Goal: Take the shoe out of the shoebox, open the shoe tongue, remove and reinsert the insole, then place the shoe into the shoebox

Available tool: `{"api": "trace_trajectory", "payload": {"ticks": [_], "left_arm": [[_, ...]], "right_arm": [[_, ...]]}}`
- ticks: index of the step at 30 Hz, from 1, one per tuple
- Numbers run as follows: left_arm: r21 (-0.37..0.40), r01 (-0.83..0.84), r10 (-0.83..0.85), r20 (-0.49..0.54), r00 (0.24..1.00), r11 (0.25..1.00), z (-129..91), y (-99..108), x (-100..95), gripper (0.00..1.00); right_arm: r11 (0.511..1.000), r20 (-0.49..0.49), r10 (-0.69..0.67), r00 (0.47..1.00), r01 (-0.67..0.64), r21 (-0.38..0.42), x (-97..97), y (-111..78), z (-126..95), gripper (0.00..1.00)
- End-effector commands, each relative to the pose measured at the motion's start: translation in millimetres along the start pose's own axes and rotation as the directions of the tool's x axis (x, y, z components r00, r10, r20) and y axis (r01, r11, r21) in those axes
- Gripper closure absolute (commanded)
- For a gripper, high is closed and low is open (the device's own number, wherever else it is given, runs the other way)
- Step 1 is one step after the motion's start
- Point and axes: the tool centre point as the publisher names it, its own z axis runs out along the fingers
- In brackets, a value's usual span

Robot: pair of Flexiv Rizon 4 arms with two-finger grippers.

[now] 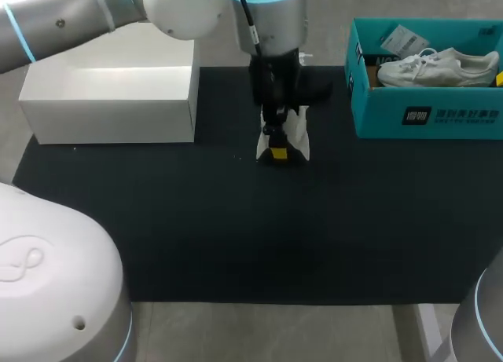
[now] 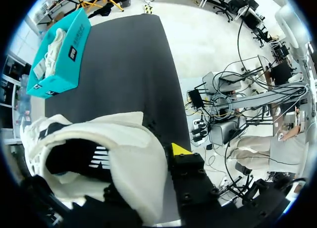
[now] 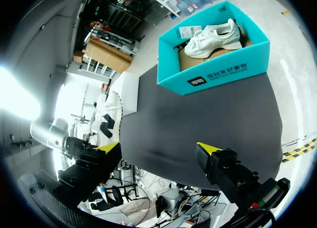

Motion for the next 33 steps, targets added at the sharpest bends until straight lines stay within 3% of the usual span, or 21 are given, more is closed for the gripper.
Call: {"api": "trace_trajectory", "payload": {"ticks": [1,33], "left_arm": [[-0.003,0.002,-0.002,0.039,0.999,1.000,-31.7,3.1,11.0,1.00],[-0.003,0.000,0.000,0.027,1.000,1.000,-32.1,3.3,11.9,1.00]], "right_arm": [[1.000,0.002,0.001,1.000,-0.001,-0.001,0.1,-0.6,0.4,0.00],[1.000,0.002,0.001,1.000,-0.001,-0.001,0.1,-0.6,0.4,0.00]]}}
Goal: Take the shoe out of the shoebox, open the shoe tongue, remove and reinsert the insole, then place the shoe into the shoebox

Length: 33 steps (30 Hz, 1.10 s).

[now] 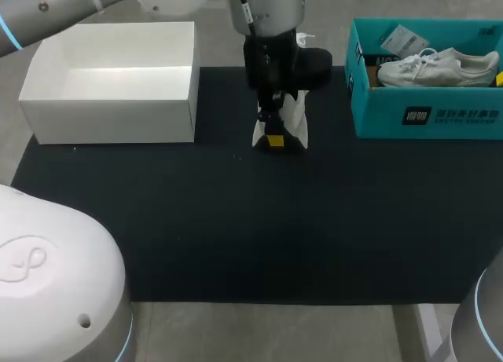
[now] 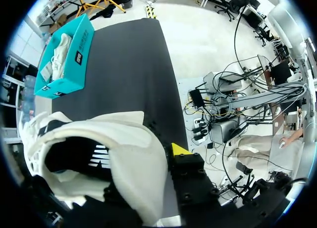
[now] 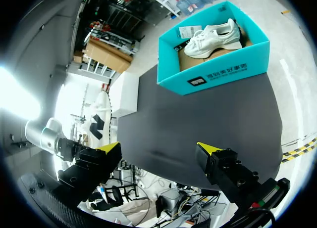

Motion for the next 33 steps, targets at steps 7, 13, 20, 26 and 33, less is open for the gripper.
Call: {"api": "trace_trajectory", "payload": {"ticks": [7,13,20,26,33], "left_arm": [[0.002,-0.001,0.001,0.002,1.000,1.000,-1,1,0.0,1.00],[0.002,-0.001,0.001,0.002,1.000,1.000,-1,1,0.0,1.00],[-0.001,-0.036,0.036,0.008,0.999,0.999,-15,26,-28.7,1.00],[0.002,-0.007,0.007,0.000,1.000,1.000,-22,62,-67.6,1.00],[-0.033,0.012,-0.013,-0.027,1.000,0.999,-28,112,-112.3,1.00]], "right_arm": [[1.000,0.002,0.001,1.000,-0.001,-0.001,0.0,-0.6,0,0.00],[1.000,0.002,0.001,1.000,-0.001,-0.001,0.0,-0.6,0,0.00],[1.000,0.002,0.001,1.000,-0.001,-0.001,0.0,-0.6,0,0.00],[1.000,0.002,0.001,1.000,-0.001,-0.001,0.0,-0.6,0,0.00],[1.000,0.002,0.001,1.000,-0.001,-0.001,0.0,-0.6,0,0.00]]}}
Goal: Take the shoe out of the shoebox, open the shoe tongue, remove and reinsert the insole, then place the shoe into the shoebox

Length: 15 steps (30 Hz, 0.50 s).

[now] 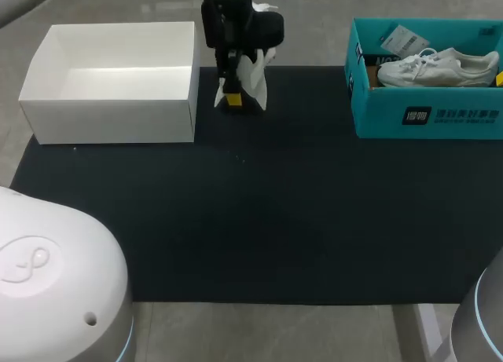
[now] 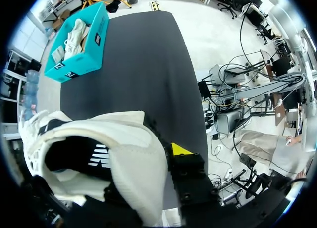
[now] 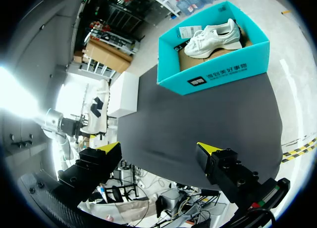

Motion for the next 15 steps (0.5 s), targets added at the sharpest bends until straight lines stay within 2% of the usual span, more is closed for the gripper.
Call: {"api": "trace_trajectory", "payload": {"ticks": [1,6,15], "left_arm": [[-0.008,-0.008,0.008,-0.031,0.999,1.000,-5,29,-26.8,1.00],[-0.026,-0.005,0.005,0.001,1.000,1.000,-7,60,-42.5,1.00],[-0.020,-0.003,0.004,0.031,1.000,1.000,-11,115,-47.1,1.00]], "right_arm": [[1.000,0.002,0.001,1.000,-0.001,-0.001,0.0,-0.6,0,0.00],[1.000,0.002,0.001,1.000,-0.001,-0.001,0.0,-0.6,0,0.00],[1.000,0.002,0.001,1.000,-0.001,-0.001,0.0,-0.6,0,0.00]]}}
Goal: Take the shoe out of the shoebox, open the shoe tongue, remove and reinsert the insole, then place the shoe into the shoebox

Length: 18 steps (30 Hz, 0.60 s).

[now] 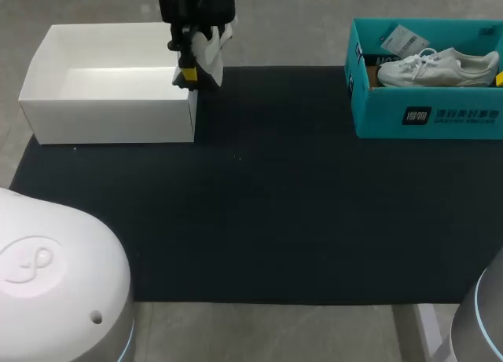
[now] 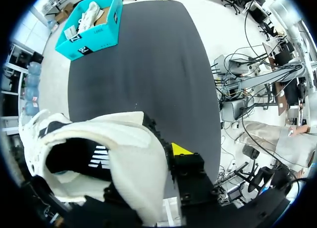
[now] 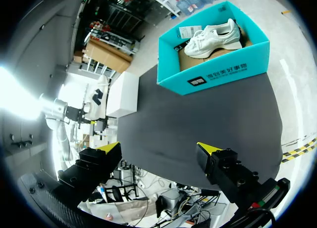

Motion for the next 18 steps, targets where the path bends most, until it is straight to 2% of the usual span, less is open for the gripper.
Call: {"api": "trace_trajectory", "payload": {"ticks": [1,4,9,14,18], "left_arm": [[0.026,-0.004,0.004,0.019,1.000,1.000,1,30,5.6,1.00],[0.039,0.012,-0.009,-0.060,0.998,0.999,1,50,0.7,1.00],[0.037,0.053,-0.050,-0.093,0.994,0.998,-4,84,-7.8,1.00],[0.010,0.095,-0.095,-0.061,0.994,0.995,-11,118,-17.4,1.00],[-0.008,0.115,-0.115,-0.025,0.993,0.993,-12,136,-19.7,1.00]], "right_arm": [[1.000,0.002,0.001,1.000,-0.001,-0.001,0.0,-0.6,0,0.00],[1.000,0.002,0.001,1.000,-0.001,-0.001,0.0,-0.6,0,0.00],[1.000,0.002,0.001,1.000,-0.001,-0.001,0.0,-0.6,0,0.00],[1.000,0.002,0.001,1.000,-0.001,-0.001,0.0,-0.6,0,0.00],[1.000,0.002,0.001,1.000,-0.001,-0.001,0.0,-0.6,0,0.00]]}}
